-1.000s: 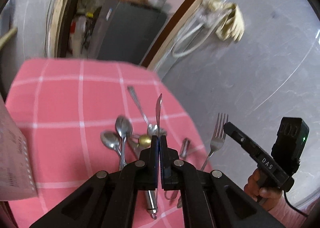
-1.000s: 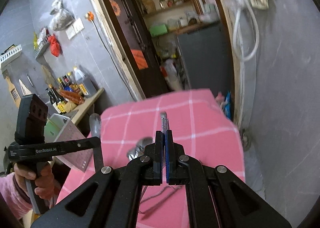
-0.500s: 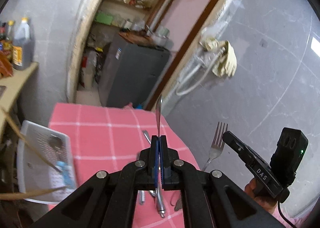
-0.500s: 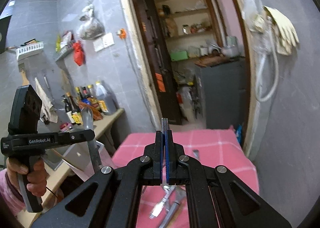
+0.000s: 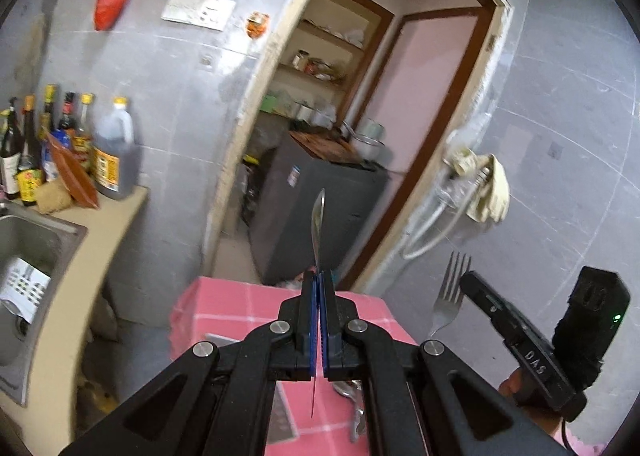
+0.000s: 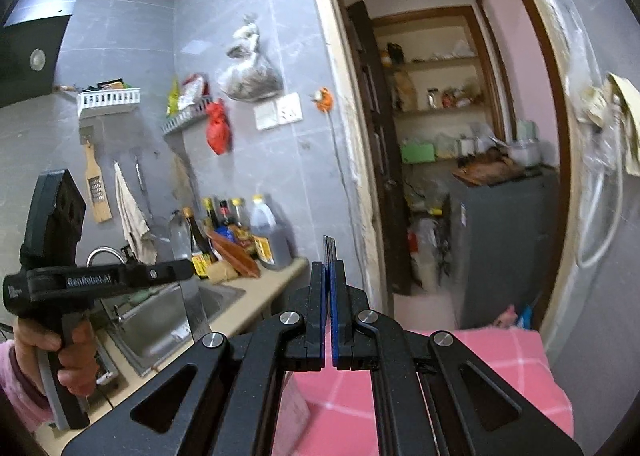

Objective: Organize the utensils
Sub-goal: 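Carry the knife to the white holder and open the left tool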

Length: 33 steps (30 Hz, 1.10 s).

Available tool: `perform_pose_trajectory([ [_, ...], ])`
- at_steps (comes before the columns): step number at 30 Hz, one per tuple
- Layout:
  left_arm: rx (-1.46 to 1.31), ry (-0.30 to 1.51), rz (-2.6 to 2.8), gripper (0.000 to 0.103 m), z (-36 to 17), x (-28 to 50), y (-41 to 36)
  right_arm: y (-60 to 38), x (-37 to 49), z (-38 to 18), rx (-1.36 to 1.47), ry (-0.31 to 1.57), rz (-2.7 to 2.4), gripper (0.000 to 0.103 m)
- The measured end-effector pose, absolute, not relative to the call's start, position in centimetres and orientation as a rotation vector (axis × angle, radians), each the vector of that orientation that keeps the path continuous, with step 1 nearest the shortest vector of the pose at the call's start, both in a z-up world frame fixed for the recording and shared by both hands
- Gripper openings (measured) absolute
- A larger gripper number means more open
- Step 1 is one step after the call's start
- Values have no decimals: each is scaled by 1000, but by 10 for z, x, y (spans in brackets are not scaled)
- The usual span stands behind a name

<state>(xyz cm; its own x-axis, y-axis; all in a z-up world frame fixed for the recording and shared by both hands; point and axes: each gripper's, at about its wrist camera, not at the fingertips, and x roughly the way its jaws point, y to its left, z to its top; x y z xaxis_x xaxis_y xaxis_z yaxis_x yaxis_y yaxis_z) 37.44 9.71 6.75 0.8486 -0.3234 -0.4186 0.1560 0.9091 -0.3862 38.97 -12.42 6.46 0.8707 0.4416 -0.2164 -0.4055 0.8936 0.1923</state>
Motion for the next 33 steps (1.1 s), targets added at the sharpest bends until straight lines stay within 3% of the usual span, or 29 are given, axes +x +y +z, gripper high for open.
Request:
perform_pose_trajectory([
  [21,-324,440,-237,2,-18,372,125,-51,408,-8,-2,286,528,2],
  [33,-267,449,-257,2,-28,364,120,-45,403,-31,-19,339,575,3],
])
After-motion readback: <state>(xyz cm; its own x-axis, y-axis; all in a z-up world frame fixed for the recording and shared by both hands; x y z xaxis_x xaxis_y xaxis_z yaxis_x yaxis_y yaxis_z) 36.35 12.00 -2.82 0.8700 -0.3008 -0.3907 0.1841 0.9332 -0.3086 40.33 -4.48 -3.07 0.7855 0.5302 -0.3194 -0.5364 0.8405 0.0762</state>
